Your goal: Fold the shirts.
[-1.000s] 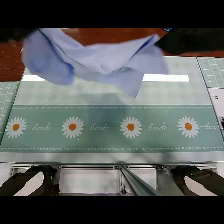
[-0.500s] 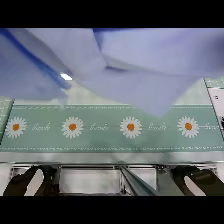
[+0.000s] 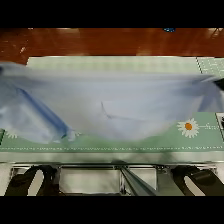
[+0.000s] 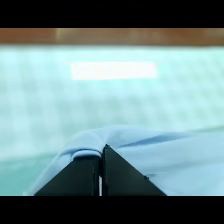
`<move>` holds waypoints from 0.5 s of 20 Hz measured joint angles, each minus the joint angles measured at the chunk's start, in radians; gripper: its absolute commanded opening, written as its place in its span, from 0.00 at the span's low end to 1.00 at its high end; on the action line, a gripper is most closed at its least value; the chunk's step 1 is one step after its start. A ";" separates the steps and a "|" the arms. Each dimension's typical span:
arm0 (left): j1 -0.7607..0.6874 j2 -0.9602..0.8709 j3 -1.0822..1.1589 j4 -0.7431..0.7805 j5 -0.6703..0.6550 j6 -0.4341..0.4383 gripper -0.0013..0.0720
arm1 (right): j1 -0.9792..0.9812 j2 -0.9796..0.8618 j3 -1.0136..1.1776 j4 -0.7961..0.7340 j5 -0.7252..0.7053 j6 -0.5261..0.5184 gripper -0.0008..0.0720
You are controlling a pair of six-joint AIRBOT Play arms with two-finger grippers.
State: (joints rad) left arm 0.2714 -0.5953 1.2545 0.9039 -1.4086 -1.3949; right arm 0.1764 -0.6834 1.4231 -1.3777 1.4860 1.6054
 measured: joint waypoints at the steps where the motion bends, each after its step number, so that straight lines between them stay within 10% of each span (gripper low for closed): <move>1: -0.019 -0.023 -0.080 -0.002 0.018 0.011 0.04 | 0.000 -0.024 -0.043 -0.001 -0.030 0.000 0.03; 10: -0.188 -0.646 -0.153 -0.027 0.310 0.114 0.08 | -0.045 -0.550 -0.109 0.024 -0.376 -0.037 0.04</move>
State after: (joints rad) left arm 0.0830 -1.2415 1.1019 0.8764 -1.0985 -1.2804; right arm 0.1314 -1.2331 1.3144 -1.3537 1.1099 1.5688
